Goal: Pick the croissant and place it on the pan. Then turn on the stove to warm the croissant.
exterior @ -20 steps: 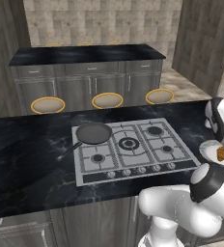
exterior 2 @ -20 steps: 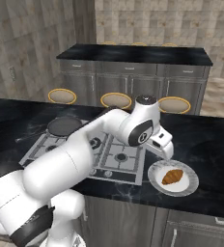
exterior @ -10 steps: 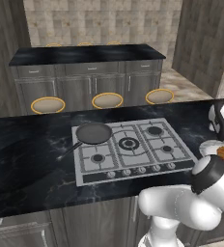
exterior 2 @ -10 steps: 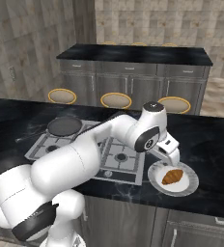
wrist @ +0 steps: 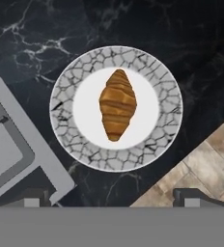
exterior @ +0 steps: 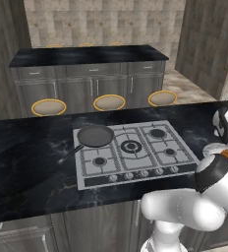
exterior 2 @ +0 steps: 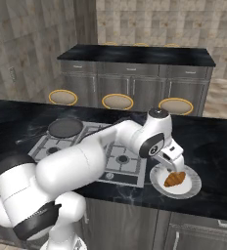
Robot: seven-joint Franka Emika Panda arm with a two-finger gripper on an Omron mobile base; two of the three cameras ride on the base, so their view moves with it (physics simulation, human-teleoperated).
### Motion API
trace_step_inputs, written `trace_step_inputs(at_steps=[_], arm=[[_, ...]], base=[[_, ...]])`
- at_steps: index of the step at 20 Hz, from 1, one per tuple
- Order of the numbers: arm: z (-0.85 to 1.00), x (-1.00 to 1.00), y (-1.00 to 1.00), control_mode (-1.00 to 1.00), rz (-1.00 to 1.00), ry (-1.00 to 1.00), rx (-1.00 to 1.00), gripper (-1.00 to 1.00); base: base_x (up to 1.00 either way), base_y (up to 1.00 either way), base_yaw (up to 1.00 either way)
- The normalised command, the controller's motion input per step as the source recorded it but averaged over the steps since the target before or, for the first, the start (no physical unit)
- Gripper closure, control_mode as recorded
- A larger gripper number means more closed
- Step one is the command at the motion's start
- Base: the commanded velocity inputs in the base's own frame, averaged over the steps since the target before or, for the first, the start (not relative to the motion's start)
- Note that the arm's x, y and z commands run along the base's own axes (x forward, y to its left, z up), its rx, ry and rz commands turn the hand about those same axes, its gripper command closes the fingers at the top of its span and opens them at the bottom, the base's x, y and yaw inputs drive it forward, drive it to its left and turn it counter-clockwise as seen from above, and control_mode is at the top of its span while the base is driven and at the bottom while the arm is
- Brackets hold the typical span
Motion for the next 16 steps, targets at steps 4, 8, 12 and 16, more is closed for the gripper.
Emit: trace_step_inputs(at_steps=[4,8,12,16], arm=[[-0.19,0.00,0.00,-1.00,-0.04,0.00,0.00,-1.00],[-0.21,0.00,0.00,-1.00,-0.03,0.00,0.00,-1.00],[-0.19,0.00,0.00,-1.00,-0.01,0.00,0.00,-1.00],[-0.20,0.00,-0.03,-1.00,0.00,0.00,0.00,-1.00]], base=[[0.00,0.00,0.00],[0.00,0.00,0.00],[0.00,0.00,0.00],[0.00,0.00,0.00]])
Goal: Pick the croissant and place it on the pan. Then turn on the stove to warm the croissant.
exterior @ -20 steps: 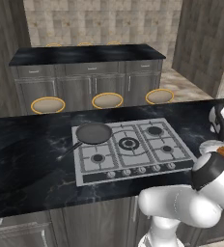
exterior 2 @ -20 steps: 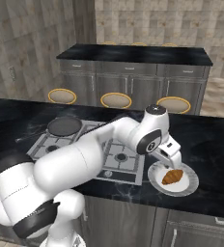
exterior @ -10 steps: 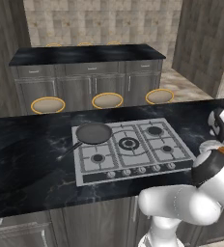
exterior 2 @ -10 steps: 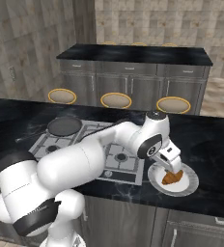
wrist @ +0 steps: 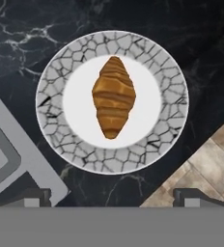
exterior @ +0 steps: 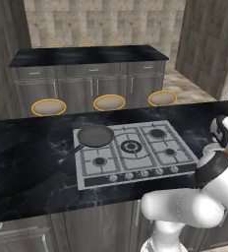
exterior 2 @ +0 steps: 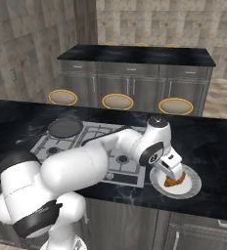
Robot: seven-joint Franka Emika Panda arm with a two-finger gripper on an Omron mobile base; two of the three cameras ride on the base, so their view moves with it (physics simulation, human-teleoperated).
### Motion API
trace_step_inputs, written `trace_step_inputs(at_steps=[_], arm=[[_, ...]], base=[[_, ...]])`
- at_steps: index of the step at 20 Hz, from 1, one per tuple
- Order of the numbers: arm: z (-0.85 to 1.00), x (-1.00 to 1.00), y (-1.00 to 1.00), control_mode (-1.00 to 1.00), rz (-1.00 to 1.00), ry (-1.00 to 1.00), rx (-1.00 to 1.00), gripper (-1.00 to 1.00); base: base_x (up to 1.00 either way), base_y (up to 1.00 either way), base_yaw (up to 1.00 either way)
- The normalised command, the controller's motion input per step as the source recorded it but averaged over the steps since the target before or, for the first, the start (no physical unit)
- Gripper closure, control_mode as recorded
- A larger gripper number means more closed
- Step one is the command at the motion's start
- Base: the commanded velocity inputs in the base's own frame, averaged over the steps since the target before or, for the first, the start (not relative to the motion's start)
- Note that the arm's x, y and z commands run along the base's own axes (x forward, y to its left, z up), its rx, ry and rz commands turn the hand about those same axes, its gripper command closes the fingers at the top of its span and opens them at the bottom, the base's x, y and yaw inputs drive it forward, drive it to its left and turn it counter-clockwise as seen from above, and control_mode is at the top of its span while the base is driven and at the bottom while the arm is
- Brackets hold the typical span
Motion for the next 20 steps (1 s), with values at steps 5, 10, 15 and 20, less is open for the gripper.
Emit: trace_step_inputs(at_steps=[5,10,15,20], arm=[[-0.16,0.00,-0.05,-1.00,0.00,0.00,0.00,-1.00],[-0.13,0.07,-0.06,-1.00,0.00,0.00,0.00,-1.00],[-0.10,0.11,-0.03,-1.00,0.00,0.00,0.00,-1.00],[-0.07,0.08,-0.09,-1.00,0.00,0.00,0.00,-1.00]], base=[[0.00,0.00,0.00],[0.00,0.00,0.00],[0.00,0.00,0.00],[0.00,0.00,0.00]])
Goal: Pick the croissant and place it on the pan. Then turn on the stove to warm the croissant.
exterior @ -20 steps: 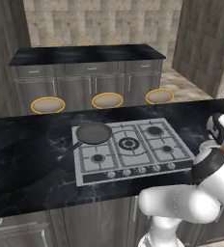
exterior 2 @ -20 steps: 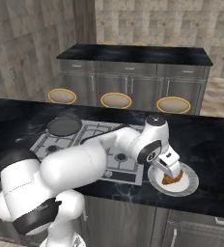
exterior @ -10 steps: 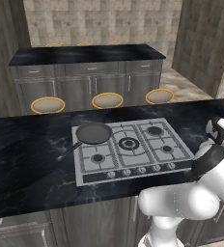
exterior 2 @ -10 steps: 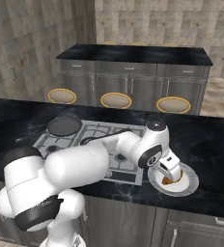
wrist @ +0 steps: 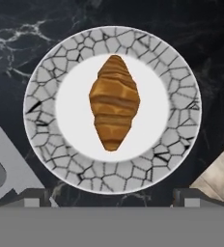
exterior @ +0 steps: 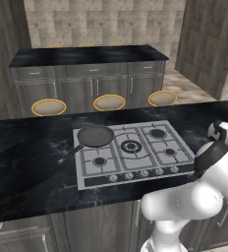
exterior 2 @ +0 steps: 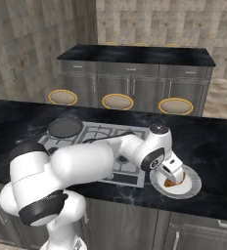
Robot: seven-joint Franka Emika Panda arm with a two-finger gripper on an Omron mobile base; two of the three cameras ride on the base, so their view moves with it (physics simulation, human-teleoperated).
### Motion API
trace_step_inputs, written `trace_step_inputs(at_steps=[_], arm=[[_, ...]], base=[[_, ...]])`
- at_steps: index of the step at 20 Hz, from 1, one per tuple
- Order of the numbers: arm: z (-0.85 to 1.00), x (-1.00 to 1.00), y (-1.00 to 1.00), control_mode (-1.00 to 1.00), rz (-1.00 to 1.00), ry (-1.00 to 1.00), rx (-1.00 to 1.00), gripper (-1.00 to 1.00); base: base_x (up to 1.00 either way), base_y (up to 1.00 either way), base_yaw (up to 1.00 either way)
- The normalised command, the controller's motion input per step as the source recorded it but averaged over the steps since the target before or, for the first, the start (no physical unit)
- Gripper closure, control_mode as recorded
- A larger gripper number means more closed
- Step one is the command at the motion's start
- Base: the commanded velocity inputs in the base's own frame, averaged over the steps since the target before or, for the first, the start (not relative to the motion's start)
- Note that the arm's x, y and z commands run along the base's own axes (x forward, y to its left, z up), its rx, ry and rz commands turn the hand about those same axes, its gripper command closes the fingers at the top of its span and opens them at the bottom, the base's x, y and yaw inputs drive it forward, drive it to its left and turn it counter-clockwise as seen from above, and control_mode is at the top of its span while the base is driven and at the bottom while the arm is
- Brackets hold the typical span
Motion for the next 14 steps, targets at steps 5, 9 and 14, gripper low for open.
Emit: trace_step_inputs(at_steps=[5,9,14], arm=[[-0.07,0.02,-0.14,-1.00,0.00,0.00,0.00,-1.00],[-0.08,0.04,-0.03,-1.00,0.00,0.00,0.00,-1.00],[-0.14,0.05,0.00,-1.00,0.00,0.00,0.00,-1.00]], base=[[0.00,0.00,0.00],[0.00,0.00,0.00],[0.00,0.00,0.00]])
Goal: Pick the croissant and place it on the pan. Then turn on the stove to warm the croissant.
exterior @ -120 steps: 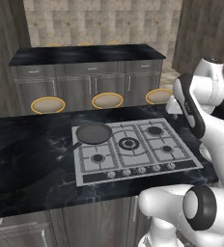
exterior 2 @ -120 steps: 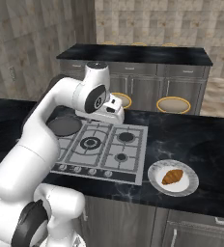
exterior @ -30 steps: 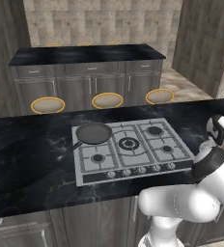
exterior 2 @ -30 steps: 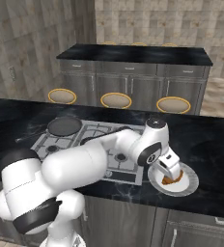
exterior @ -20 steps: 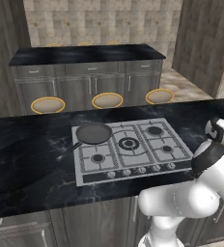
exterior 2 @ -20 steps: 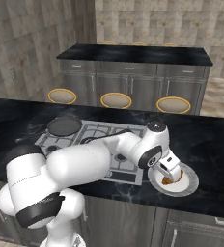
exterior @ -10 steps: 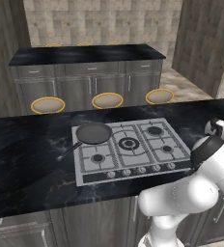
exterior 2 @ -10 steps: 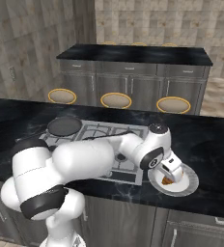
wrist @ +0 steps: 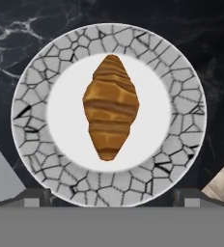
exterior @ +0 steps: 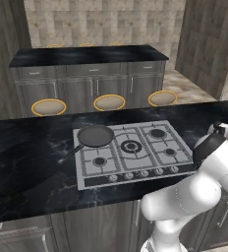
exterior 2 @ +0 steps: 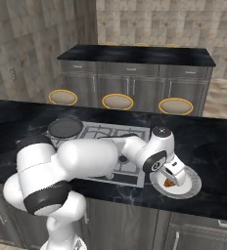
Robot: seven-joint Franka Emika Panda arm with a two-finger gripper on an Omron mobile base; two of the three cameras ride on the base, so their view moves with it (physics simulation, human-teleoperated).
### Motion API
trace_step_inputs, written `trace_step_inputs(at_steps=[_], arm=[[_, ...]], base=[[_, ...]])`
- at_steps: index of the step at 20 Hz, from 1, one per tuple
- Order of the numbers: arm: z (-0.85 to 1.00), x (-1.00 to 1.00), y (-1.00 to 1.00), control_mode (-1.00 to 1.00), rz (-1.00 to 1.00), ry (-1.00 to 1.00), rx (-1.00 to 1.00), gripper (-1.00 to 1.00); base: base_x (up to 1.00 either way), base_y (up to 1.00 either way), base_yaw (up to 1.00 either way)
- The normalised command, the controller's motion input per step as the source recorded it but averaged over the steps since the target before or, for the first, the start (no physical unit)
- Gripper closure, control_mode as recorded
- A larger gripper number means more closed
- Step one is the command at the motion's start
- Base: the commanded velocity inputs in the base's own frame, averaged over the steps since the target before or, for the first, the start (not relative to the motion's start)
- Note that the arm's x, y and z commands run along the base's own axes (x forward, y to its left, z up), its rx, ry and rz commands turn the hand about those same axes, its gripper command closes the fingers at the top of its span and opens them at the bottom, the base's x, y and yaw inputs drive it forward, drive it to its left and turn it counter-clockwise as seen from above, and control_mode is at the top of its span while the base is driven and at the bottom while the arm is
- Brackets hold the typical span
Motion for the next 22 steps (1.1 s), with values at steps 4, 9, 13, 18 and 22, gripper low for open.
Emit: trace_step_inputs(at_steps=[4,9,13,18,22], arm=[[-0.15,0.02,-0.03,-1.00,0.00,0.00,0.00,-1.00],[-0.13,0.01,-0.03,-1.00,0.00,0.00,0.00,-1.00],[-0.11,0.04,-0.04,-1.00,0.00,0.00,0.00,-1.00],[-0.10,0.06,-0.06,-1.00,0.00,0.00,0.00,-1.00],[-0.07,0.08,-0.11,-1.00,0.00,0.00,0.00,-1.00]], base=[[0.00,0.00,0.00],[0.00,0.00,0.00],[0.00,0.00,0.00],[0.00,0.00,0.00],[0.00,0.00,0.00]])
